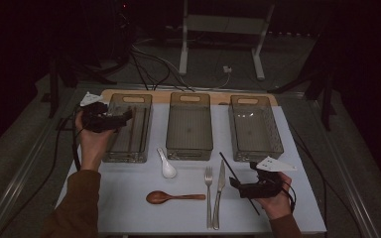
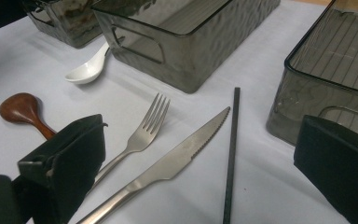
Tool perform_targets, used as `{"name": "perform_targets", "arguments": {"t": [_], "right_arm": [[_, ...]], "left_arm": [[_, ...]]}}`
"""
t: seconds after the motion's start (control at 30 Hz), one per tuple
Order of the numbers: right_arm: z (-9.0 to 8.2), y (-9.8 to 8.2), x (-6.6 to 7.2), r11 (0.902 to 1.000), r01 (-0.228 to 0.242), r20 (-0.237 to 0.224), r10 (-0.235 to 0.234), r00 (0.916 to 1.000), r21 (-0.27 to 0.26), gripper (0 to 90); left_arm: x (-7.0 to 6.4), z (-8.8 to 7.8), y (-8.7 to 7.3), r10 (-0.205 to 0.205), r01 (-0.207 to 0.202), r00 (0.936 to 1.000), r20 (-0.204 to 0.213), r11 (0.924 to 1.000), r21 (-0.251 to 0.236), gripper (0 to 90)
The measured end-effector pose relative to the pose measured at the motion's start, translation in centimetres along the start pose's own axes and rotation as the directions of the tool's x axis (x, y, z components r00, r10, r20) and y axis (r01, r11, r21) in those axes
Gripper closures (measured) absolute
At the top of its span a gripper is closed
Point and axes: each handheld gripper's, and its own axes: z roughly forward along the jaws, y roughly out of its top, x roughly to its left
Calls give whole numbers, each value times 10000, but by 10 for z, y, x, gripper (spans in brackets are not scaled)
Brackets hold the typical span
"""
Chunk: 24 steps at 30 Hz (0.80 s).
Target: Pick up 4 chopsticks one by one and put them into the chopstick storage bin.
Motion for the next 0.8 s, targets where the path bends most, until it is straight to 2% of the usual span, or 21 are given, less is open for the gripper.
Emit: {"name": "perform_targets", "arguments": {"t": [0.13, 0.27, 0.47, 0.63, 0.8], "right_arm": [[1, 1, 0, 10000, -1, 46, 0, 10000, 66, 23], [2, 1, -2, 9999, -40, -46, 40, 10000, 109, 22], [2, 2, -4, 9999, 34, -171, -36, 9998, -106, 22], [2, 3, -5, 9995, 228, -134, -230, 9996, -205, 23], [1, 6, -7, 9996, 240, -97, -242, 9997, -128, 17]], "left_arm": [[-7, -8, -3, 270, -269, 9996, -11, 9996, 76, 6], [-16, -18, -6, 499, -501, 9986, 195, 9987, 61, 6], [-26, -38, -13, 698, -687, 9965, 450, 9973, -269, 6], [-36, -53, -25, 862, -830, 9946, 577, 9950, -564, 6], [-46, -60, -42, 936, -892, 9930, 717, 9941, -616, 6]]}}
